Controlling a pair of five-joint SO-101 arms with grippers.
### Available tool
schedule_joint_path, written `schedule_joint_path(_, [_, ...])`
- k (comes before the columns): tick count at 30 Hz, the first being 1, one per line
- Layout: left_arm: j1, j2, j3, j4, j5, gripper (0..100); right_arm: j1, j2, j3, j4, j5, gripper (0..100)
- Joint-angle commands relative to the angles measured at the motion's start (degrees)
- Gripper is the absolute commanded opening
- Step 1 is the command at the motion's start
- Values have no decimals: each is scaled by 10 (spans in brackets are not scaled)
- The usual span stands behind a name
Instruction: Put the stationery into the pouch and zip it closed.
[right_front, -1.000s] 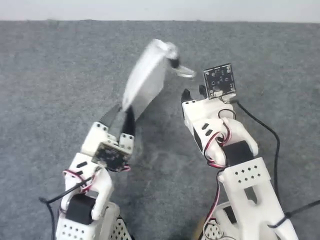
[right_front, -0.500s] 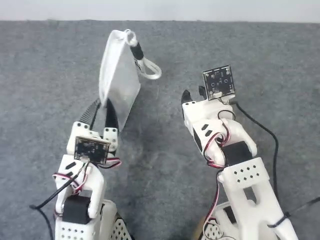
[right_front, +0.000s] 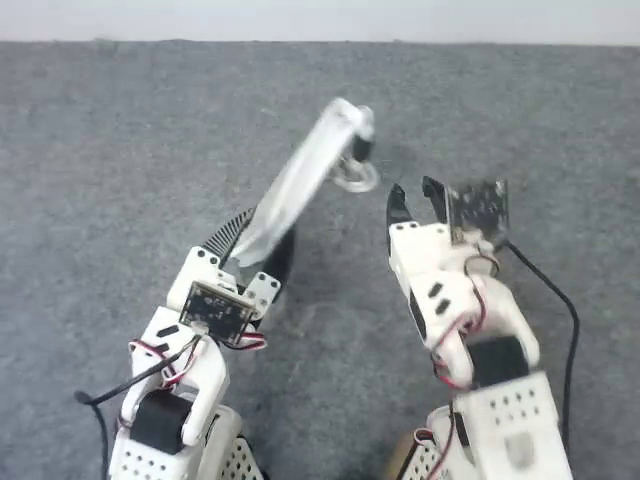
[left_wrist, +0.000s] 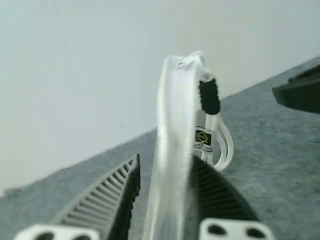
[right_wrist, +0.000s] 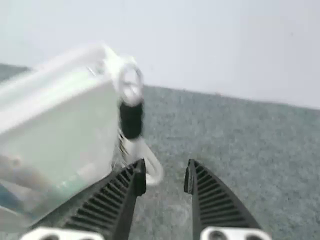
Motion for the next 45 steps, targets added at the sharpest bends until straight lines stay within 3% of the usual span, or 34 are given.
schedule_joint_path(1, [9, -4, -44, 48, 73, 222, 7, -86, 11, -13, -4, 122])
schedule_joint_path(8, [4, -4, -115, 126, 116, 236, 7, -116, 26, -13, -4, 122])
schedule_joint_path(38, [2, -15, -240, 227, 178, 233, 7, -117, 26, -13, -3, 122])
schedule_joint_path(45, [-91, -15, -206, 179, 207, 231, 7, -117, 27, -13, -3, 122])
